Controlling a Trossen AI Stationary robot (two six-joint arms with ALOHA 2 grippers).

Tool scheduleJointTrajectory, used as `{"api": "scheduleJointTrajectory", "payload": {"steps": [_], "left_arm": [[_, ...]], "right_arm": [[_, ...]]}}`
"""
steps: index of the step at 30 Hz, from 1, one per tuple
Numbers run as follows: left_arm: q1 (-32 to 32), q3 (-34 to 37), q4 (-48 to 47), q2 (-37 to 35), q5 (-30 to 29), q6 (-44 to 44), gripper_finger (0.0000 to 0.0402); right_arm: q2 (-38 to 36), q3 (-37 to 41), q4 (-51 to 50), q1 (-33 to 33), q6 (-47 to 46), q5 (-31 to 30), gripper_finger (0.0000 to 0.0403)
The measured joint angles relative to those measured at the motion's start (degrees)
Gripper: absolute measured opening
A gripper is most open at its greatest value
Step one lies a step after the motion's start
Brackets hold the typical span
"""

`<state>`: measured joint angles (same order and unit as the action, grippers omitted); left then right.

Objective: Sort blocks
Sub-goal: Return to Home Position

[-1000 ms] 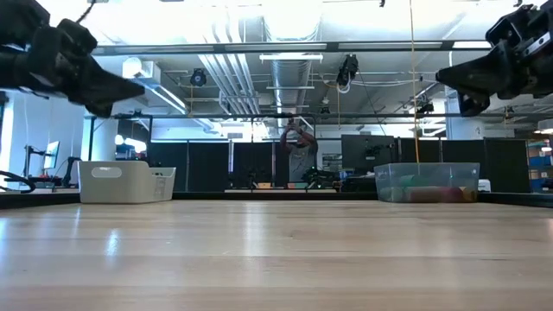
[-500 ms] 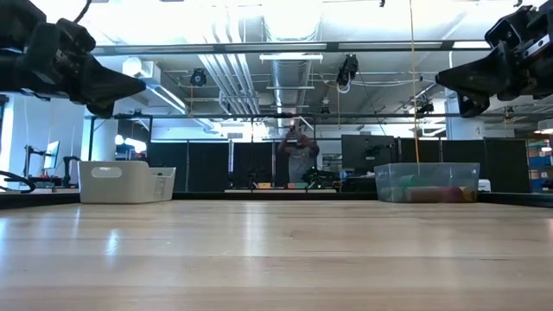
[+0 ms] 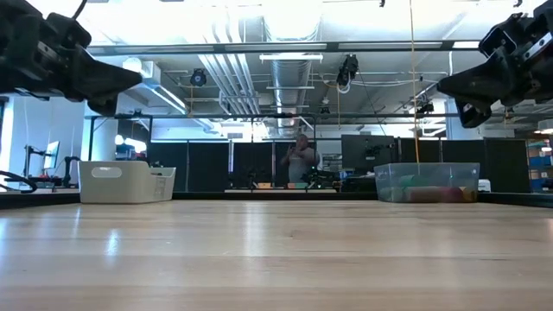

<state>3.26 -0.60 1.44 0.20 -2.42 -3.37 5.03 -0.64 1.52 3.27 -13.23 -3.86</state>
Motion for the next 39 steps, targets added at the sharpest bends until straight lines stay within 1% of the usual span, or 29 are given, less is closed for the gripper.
{"api": "scheduleJointTrajectory", "payload": {"steps": [6, 9, 14, 16, 20, 27, 31, 39], "left_arm": [[-0.23, 0.0, 0.05, 0.45, -1.06, 2.48, 0.0], [-0.23, 0.0, 0.03, 0.47, -1.06, 4.13, 0.0], [-0.23, 0.0, 0.01, 0.56, -1.06, 5.43, 0.0], [-0.23, 0.0, -0.01, 0.58, -1.04, 5.76, 0.0], [-0.23, 0.0, -0.04, 1.14, -1.04, 5.87, 0.0], [-0.23, 0.02, 0.07, 2.65, -1.06, 5.85, 0.0], [-0.23, -0.18, -0.04, 3.4, -1.1, 5.85, 0.0], [-0.23, -0.66, -0.27, 4.29, -1.15, 5.85, 0.0]], "right_arm": [[1.49, 0.0, -0.19, 1.12, 5.5, 1.19, 0.0013], [1.41, 0.02, -0.35, 1.22, 8.26, 3.21, 0.0013], [1.41, 0.02, 0.16, 1.22, 12.67, 3.37, 0.0013], [1.41, 0.02, 0.19, 1.22, 12.83, 3.37, 0.0013], [1.6, 0.02, -0.66, 1.22, 11.86, 3.51, 0.0013], [1.89, 0.02, -0.63, 1.22, 3.12, 3.49, 0.0013], [1.89, 0.02, -0.65, 1.22, 0.03, 3.48, 0.0013], [1.89, 0.02, -0.68, 1.22, 0.15, 3.48, 0.0013]]}}
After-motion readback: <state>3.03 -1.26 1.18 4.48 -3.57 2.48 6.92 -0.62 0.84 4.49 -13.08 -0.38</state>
